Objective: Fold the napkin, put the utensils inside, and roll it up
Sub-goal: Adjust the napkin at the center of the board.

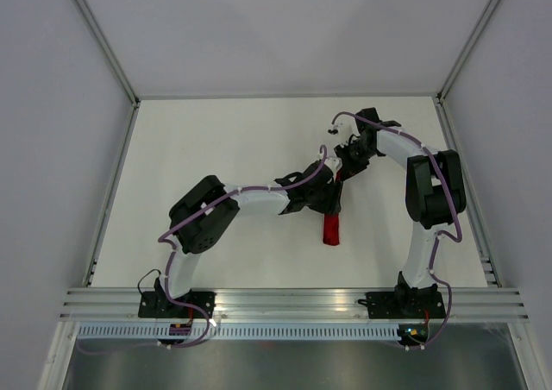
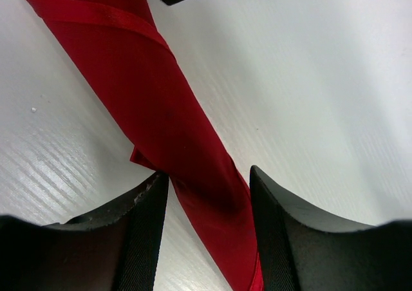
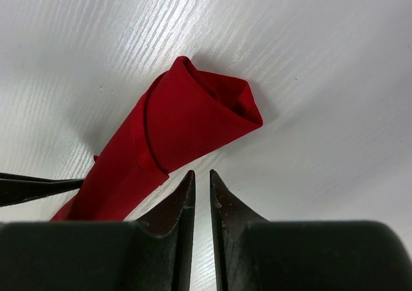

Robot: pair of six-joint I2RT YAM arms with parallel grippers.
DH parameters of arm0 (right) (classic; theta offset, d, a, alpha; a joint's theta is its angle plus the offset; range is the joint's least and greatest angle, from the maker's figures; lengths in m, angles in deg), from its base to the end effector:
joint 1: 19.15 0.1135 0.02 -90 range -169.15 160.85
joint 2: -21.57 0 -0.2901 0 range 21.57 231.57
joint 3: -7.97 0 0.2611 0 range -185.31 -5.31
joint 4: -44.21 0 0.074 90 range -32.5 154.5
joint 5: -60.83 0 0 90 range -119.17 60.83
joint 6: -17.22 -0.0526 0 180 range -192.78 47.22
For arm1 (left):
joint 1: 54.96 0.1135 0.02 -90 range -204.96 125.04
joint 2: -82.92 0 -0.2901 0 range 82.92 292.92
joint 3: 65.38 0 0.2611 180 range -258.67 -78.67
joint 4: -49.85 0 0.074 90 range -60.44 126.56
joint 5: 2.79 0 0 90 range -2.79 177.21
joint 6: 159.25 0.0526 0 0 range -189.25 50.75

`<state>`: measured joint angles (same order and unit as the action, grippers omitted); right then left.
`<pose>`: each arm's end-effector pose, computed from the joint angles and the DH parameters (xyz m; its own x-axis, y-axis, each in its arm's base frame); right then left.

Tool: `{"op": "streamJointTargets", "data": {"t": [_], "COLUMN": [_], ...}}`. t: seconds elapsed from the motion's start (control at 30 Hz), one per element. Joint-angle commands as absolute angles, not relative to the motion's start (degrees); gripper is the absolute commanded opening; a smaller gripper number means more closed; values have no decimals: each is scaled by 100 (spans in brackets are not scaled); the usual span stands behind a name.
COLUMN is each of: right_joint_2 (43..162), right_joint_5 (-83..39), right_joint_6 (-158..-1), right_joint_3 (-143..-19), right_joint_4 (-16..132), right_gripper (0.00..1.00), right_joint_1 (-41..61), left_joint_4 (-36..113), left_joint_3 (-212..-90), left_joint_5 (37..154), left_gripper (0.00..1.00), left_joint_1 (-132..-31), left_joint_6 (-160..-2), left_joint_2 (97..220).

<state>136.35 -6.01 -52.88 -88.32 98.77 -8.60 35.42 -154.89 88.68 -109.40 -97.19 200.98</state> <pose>0.4139 0.0981 0.1770 -0.7886 -0.4652 -0.4022 -0.5844 0.7705 0.2545 0.2771 -0.3900 0.1584 -0.7364 0.2247 -0.6381 0.5423 0.7600 -0.3582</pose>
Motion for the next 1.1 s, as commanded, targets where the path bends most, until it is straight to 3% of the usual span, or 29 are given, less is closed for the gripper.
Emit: {"op": "streamJointTargets", "data": {"t": [0.0, 0.63, 1.07], "right_joint_2": [13468, 13285, 11054], "right_joint_5": [-544, -447, 203], "right_joint_6": [-5291, -5458, -5784], "right_joint_3": [-9057, -9198, -8311], "right_joint_4": [9986, 10101, 9819], "right_gripper": [20, 22, 36], "right_joint_1": [-886, -939, -1861], "left_joint_4": [3964, 4026, 2929], "left_joint_3": [-15592, -14495, -13387], "left_joint_5": [9090, 8747, 7930], "left_gripper": [59, 59, 61], "left_joint_1": [-10910, -10532, -10129], "left_joint_6": [-9544, -9605, -9492], "left_joint_2": [19683, 18322, 15819]}}
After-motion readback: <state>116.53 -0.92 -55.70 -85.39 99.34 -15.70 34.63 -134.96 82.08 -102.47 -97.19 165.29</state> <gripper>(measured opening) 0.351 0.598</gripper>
